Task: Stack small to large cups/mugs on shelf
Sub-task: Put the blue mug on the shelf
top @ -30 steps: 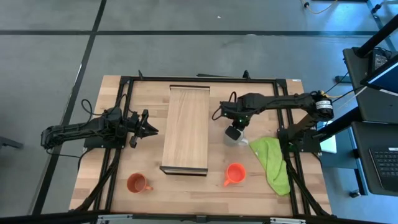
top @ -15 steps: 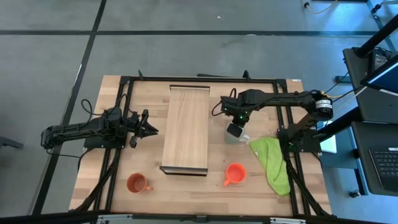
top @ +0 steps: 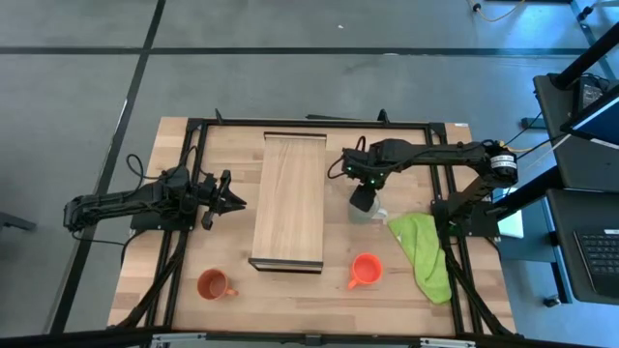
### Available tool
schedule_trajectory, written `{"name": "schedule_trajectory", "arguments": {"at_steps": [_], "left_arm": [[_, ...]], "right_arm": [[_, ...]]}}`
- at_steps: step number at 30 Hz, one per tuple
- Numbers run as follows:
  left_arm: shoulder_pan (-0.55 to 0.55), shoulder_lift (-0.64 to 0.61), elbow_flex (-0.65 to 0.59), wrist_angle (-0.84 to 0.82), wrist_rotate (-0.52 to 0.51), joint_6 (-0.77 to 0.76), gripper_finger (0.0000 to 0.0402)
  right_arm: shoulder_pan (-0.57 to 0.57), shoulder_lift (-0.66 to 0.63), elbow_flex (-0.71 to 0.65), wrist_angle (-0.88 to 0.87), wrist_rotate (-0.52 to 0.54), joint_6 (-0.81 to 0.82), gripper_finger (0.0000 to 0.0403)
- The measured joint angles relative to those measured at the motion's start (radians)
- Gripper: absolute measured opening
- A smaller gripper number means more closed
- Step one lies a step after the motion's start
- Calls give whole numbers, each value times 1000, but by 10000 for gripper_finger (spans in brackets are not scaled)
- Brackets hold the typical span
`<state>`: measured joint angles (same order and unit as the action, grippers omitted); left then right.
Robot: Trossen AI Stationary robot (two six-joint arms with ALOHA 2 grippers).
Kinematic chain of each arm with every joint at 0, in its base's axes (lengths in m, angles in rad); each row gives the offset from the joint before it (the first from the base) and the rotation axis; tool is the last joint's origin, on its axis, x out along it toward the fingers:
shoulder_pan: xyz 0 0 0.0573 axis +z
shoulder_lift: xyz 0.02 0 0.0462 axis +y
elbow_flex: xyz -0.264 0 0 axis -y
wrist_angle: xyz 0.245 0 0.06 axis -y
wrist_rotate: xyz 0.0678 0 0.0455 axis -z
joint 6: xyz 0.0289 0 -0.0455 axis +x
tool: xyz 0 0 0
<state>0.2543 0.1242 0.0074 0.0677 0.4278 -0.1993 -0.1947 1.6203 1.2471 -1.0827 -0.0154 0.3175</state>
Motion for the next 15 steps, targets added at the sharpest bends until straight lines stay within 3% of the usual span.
{"name": "schedule_trajectory", "arguments": {"at_steps": [15], "left_arm": [[0, 0, 0, 0, 0, 0, 50]], "right_arm": [[0, 3, -100, 17, -6, -43, 74]]}}
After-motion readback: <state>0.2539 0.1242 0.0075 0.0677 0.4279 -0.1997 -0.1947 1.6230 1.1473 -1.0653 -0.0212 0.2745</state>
